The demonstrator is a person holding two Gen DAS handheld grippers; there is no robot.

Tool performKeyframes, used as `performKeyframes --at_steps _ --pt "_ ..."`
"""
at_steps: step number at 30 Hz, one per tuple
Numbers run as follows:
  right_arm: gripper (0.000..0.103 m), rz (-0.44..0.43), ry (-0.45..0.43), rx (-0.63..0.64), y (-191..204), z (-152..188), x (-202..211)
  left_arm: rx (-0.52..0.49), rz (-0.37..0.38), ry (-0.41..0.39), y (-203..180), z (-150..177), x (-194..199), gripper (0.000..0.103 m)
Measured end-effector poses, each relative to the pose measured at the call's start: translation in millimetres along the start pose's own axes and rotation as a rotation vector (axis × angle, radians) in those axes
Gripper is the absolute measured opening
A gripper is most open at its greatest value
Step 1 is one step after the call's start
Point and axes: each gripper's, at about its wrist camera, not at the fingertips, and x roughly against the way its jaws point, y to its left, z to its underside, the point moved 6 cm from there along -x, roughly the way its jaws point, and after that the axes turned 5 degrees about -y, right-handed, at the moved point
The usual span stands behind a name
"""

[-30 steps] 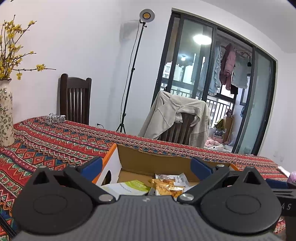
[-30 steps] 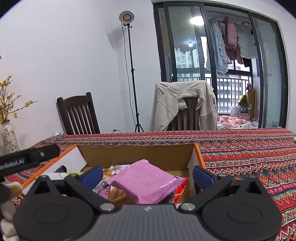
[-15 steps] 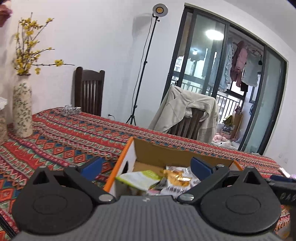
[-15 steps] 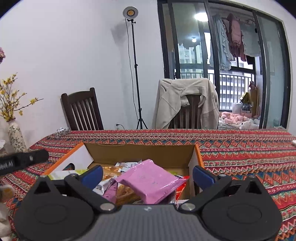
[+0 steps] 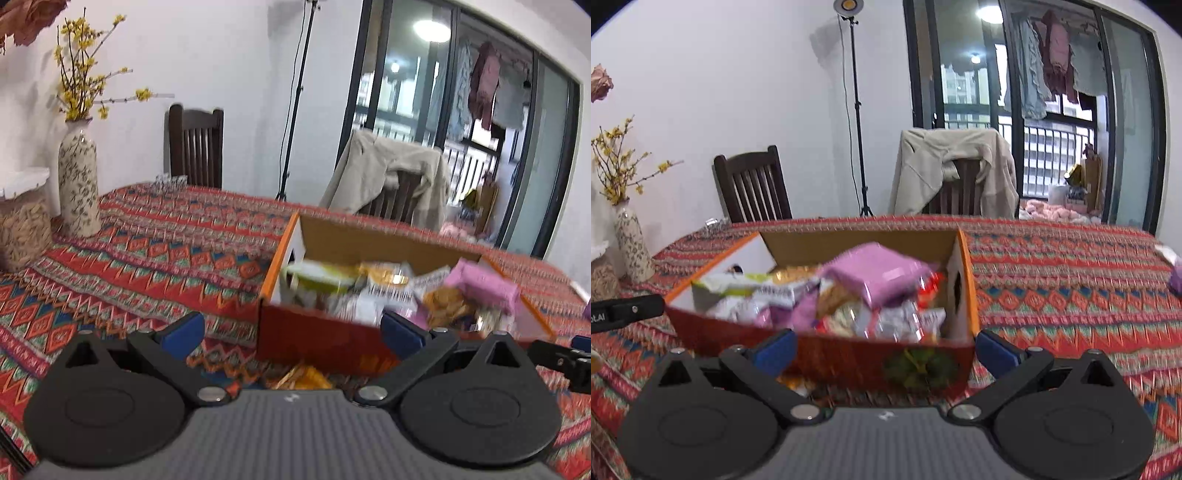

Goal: Organize snacks
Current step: 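Move both tools back toward the last packets beside the box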

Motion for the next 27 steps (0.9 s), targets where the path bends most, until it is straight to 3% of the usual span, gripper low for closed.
performKeyframes --at_steps 9,15,25,27 --pt "0.103 -0.002 -0.002 -0.032 -13 39 5 -0.105 -0.012 0.123 -11 28 -5 0.103" --pt "0.103 -0.012 0.038 -0.087 -20 45 -4 -0.202 -0.040 0.206 -22 46 -23 0.103" --pt "0.103 -0.056 0.069 -0.124 -23 48 -7 -0.190 -0.029 0.276 -22 57 -49 0.103" --pt "0.103 -0.064 0.069 -0.130 -22 48 -8 -0.166 -0.009 0.271 -21 57 -48 0.097"
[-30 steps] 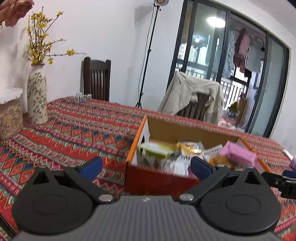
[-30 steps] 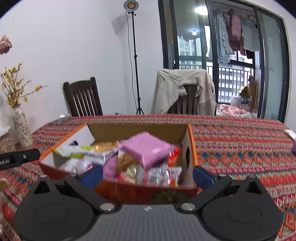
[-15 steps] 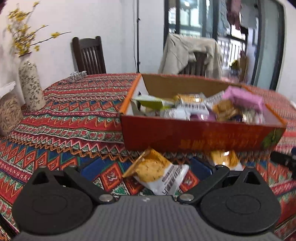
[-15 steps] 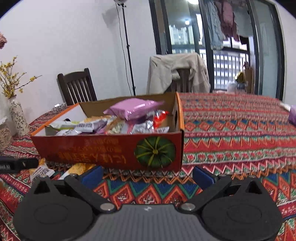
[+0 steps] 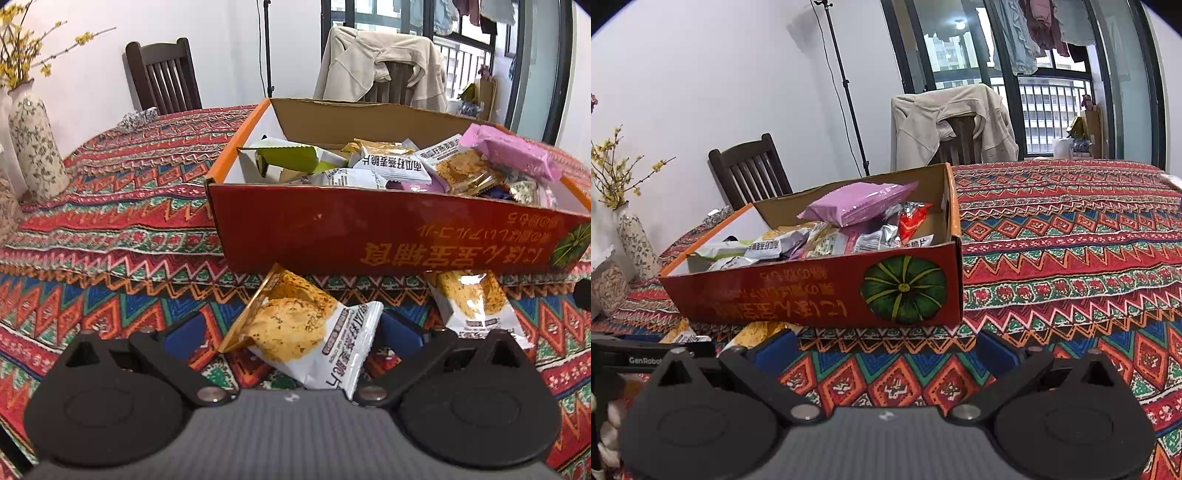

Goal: Organize snacks
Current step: 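Move both tools back toward the last packets beside the box, then grasp a cracker packet with the left tool while the right tool grasps another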

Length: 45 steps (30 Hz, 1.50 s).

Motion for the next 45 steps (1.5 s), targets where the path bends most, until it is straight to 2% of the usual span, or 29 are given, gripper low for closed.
performKeyframes --at_steps 2,6,9,20,28,34,41,45 --pt "0.103 0.000 0.003 0.000 0 0 -2 -0.002 0.008 -0.012 -1 1 2 0.091" --pt "0.103 0.001 0.010 -0.002 0 1 -3 -0.007 0.020 -0.034 -6 1 10 0.069" --pt "0.103 0.001 0.014 -0.004 0 1 -4 0.012 0.033 -0.049 -5 2 15 0.064" --pt "0.103 0.008 0.019 0.015 4 4 -9 0.067 0.029 -0.186 23 -8 48 0.062" --pt "0.103 0.067 0.005 0.113 19 3 -6 0.118 0.000 -0.246 64 -4 55 0.062" --pt "0.102 -0.034 0.067 0.010 52 0 -12 0.095 0.013 -0.298 64 -1 56 0.062" --pt "0.087 -0.018 0.117 0.072 97 1 -38 0.111 0.049 -0.299 64 2 54 0.062" --pt "0.072 0.037 0.173 0.087 110 4 -58 0.107 0.063 -0.310 62 3 56 0.062"
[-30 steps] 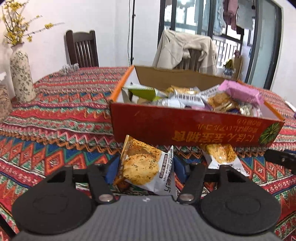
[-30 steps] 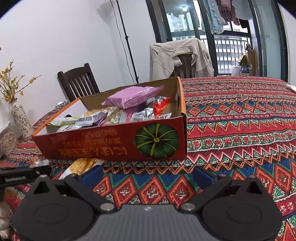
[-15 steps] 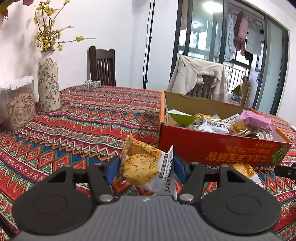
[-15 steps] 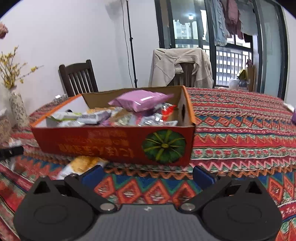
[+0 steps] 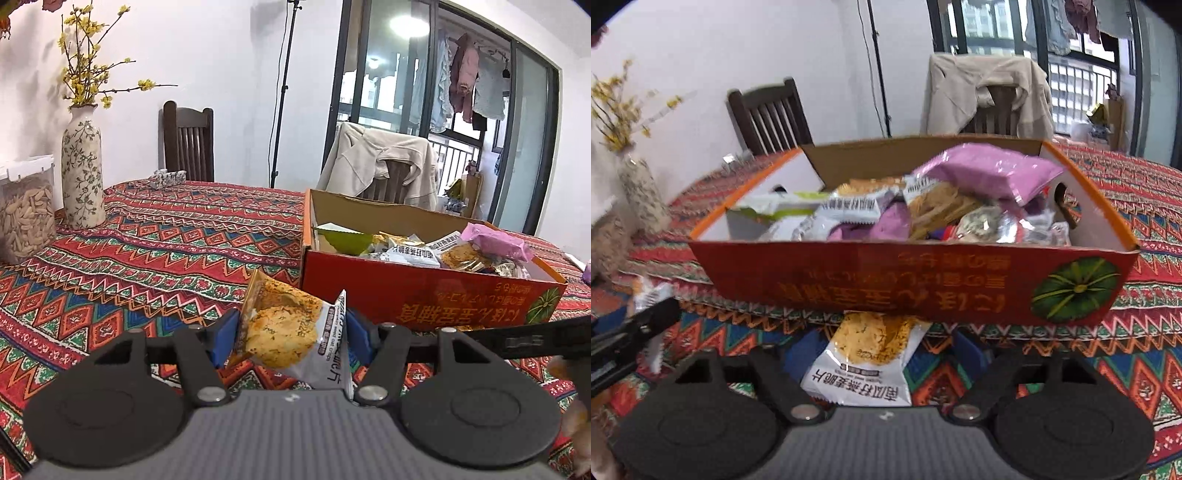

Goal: Organize snacks
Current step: 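Grasp a cracker packet with the left tool while the right tool grasps another, then carry both cracker packets over the box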

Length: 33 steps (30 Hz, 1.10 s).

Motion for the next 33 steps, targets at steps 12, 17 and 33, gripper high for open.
performKeyframes --at_steps 12,17,33 --pt "0.046 0.032 -0.044 0.133 9 18 12 0.014 0.042 0.003 -1 1 0 0.062" --pt "0.046 0.023 -0.076 0.115 1 24 31 0.028 0.033 0.003 2 1 0 0.062" --pt "0.046 -0.005 -0.283 0.088 -20 -15 88 -0.006 -0.002 -0.092 -18 -34 19 0.061"
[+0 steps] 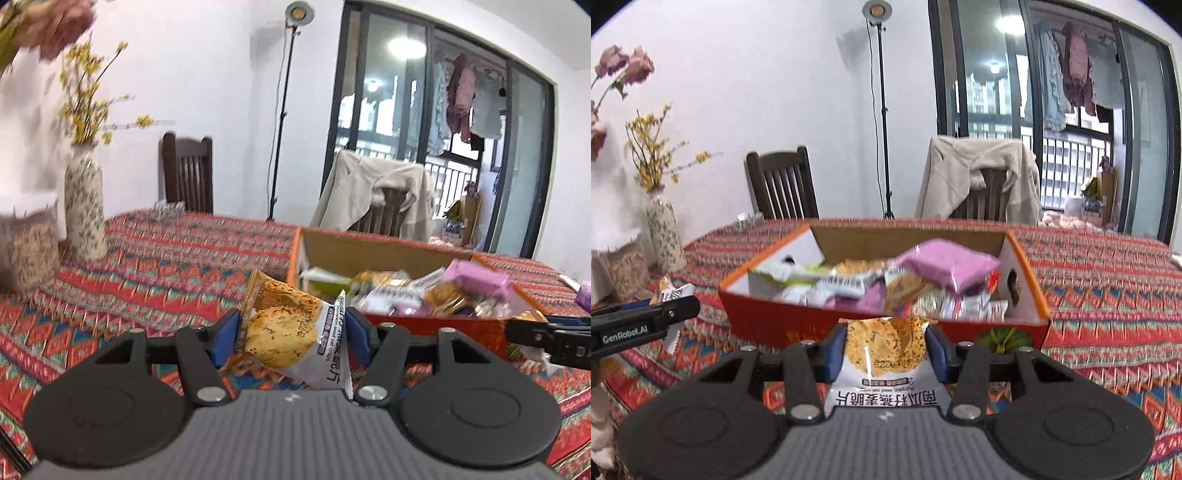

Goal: Organize snacks
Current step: 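Carry both cracker packets over the box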

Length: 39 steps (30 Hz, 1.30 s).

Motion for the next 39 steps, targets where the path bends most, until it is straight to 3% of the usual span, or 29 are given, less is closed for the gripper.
performKeyframes --at_steps 7,25,33,39 --pt "0.046 -0.013 -0.059 0.012 -1 -26 -5 -0.056 0.019 -0.076 -27 -27 -8 0.061" --pt "0.046 0.009 -0.168 -0.007 -9 -94 -60 -0.050 0.026 -0.123 -54 -74 -74 0.061" --pt "0.046 0.030 -0.182 0.006 -14 -96 -91 0.031 0.006 -0.134 -46 -74 -105 0.061" --pt "0.046 0.011 -0.182 0.029 -18 -82 -105 -0.022 0.026 -0.110 -48 -59 -118 0.061"
